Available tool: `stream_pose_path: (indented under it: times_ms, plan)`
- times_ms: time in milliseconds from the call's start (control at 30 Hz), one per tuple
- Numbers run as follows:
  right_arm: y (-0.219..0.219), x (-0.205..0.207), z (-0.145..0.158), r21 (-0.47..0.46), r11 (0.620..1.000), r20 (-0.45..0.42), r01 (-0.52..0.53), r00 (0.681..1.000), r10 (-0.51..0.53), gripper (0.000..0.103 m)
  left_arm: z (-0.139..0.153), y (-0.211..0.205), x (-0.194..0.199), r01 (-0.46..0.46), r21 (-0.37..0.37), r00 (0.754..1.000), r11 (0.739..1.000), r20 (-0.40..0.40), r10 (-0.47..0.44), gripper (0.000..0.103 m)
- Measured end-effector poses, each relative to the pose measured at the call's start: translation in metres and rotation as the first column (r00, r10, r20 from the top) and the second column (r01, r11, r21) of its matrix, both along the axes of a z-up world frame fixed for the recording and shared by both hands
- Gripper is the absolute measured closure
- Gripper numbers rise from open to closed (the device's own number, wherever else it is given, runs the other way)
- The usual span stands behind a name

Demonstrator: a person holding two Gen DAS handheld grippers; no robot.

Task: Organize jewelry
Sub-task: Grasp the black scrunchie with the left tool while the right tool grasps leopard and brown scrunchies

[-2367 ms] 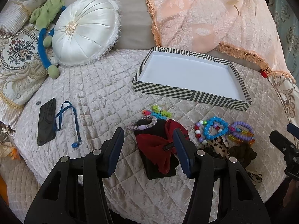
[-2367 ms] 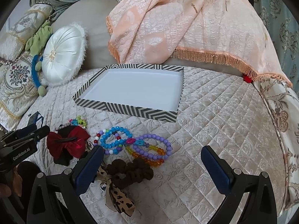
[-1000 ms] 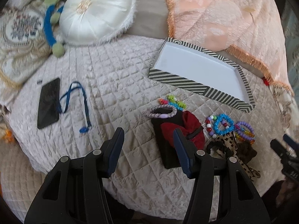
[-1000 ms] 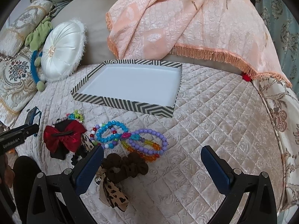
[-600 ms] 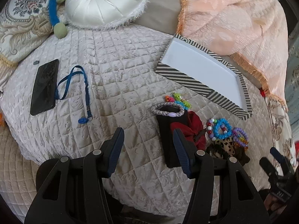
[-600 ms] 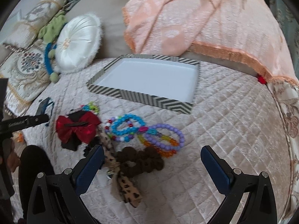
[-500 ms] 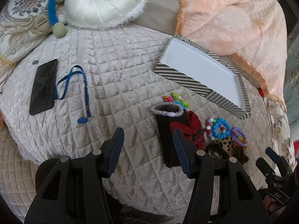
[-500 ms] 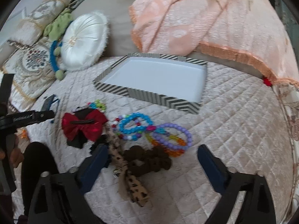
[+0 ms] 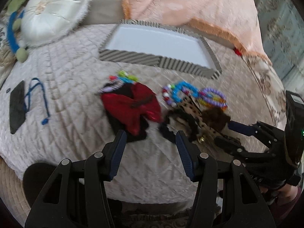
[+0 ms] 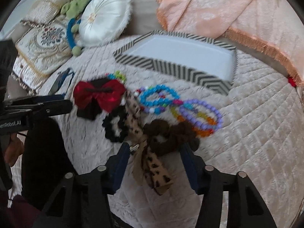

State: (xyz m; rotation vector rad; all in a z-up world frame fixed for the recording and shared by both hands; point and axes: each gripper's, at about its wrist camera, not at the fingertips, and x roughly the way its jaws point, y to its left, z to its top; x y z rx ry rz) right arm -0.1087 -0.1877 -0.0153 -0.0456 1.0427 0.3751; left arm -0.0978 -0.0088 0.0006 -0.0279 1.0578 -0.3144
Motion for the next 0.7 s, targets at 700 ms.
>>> stream_pose_path:
  times_ms: [700]
  plan:
    - [-0.036,-0.009,-0.012,0.054,0.997,-0.007,0.057,0.998,-0.057,0.093,-0.056,-0.049,0.024,0.014,0.039,0.999,0.999,-0.036,-0.012,0.071]
